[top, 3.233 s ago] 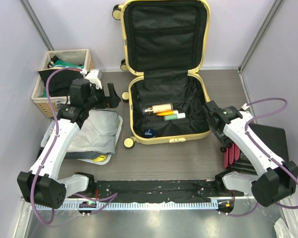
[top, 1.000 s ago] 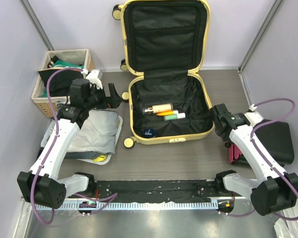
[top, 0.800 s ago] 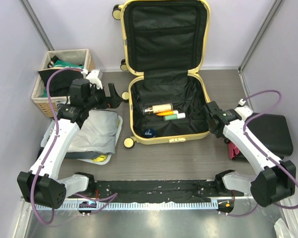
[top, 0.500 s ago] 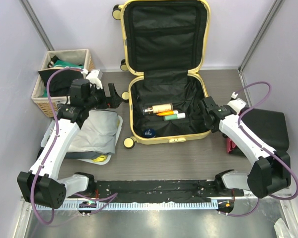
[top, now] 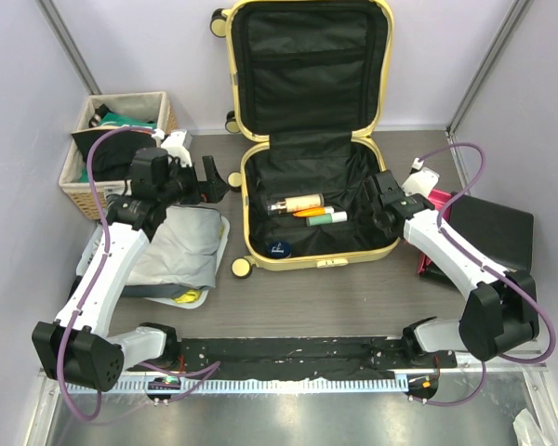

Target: Open, take out, and arrange the luggage

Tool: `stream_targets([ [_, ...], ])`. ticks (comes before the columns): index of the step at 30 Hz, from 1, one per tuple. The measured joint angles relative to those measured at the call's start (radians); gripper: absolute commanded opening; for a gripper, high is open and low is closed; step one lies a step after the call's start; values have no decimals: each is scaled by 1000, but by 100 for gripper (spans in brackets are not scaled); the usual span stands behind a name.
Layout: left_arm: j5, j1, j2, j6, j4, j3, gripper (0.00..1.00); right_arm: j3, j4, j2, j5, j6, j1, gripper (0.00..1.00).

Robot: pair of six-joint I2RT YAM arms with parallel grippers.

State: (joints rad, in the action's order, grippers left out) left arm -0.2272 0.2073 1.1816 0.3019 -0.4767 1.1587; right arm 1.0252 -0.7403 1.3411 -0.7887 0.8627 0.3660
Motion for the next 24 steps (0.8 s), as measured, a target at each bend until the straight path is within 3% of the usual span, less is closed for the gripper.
stream_targets([
  [3, 0, 0, -2, 0, 0, 0, 100, 0, 27, 2, 32, -18, 6, 13],
  [6, -1, 0, -3, 0, 0, 0, 100, 0, 47, 0, 75, -51, 7, 43],
  [8, -1, 0, -4, 0, 0, 0, 100, 0, 67, -8, 116, -87, 8, 49],
  [9, -1, 0, -5, 0, 0, 0, 100, -3, 80, -19, 141, -106, 8, 59],
  [17, -3, 0, -7, 1, 2, 0, 100, -83, 246, -320, 358, -233, 8, 70],
  [24, -11, 0, -7, 2, 9, 0, 100, 101, 174, -365, 328, -389, -57, 96],
])
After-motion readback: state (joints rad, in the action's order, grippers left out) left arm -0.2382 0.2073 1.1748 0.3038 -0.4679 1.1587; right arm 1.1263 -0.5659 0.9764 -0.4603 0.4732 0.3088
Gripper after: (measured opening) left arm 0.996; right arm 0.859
